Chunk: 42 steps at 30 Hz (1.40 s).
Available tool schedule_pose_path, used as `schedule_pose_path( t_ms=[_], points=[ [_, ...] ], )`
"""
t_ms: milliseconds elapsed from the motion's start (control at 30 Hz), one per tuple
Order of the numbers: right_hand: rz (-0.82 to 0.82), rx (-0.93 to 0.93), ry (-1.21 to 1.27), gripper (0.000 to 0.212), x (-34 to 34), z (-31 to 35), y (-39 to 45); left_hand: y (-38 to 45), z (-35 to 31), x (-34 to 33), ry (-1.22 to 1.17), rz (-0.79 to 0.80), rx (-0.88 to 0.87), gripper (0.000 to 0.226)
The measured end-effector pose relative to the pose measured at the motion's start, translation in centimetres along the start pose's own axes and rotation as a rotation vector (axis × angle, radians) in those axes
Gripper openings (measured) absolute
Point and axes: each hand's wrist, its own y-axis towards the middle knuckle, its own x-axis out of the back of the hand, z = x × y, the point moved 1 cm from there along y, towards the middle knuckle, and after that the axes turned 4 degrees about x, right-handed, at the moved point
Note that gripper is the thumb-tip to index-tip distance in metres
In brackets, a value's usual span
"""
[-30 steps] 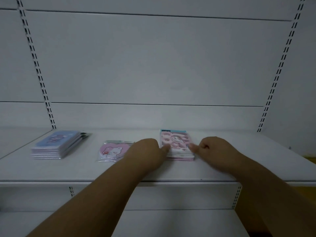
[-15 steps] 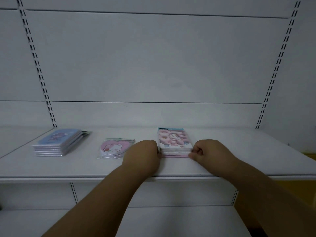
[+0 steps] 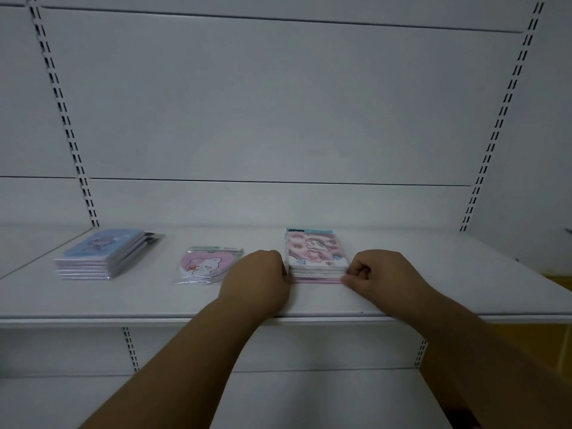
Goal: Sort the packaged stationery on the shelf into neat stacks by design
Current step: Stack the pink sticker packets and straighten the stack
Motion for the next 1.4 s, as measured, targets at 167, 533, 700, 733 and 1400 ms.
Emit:
schedule_pose_path(
  t_ms=[167, 533, 700, 733, 1400],
  points=[
    [-0.008, 0.004, 0.008, 0.015, -0.11, -0.01, -0.13, 0.05, -0.25, 0.01, 0.008, 0.008, 0.0, 0.018],
    [-0.08, 0.025, 0.061, 0.013, 0.12, -0.14, -0.37, -0.48, -0.09, 0.56, -0.154, -0.043, 0.038, 0.02],
    [-0.079, 0.017, 0.06, 0.012, 0.04, 0.01, -0.26, -0.19, -0.11, 0.48, -0.144, -0.022, 0.044, 0.019],
    [-0.081, 0.012, 0.067, 0.012, 0.01, -0.02, -0.27, -0.19, -0.11, 0.45, -0.147, -0.019, 0.051, 0.019],
    [0.031, -0.04, 0.087, 0.015, -0.09, -0.3, 0.58, 0.13, -0.06, -0.19, -0.003, 0.009, 0.034, 0.019]
  ],
)
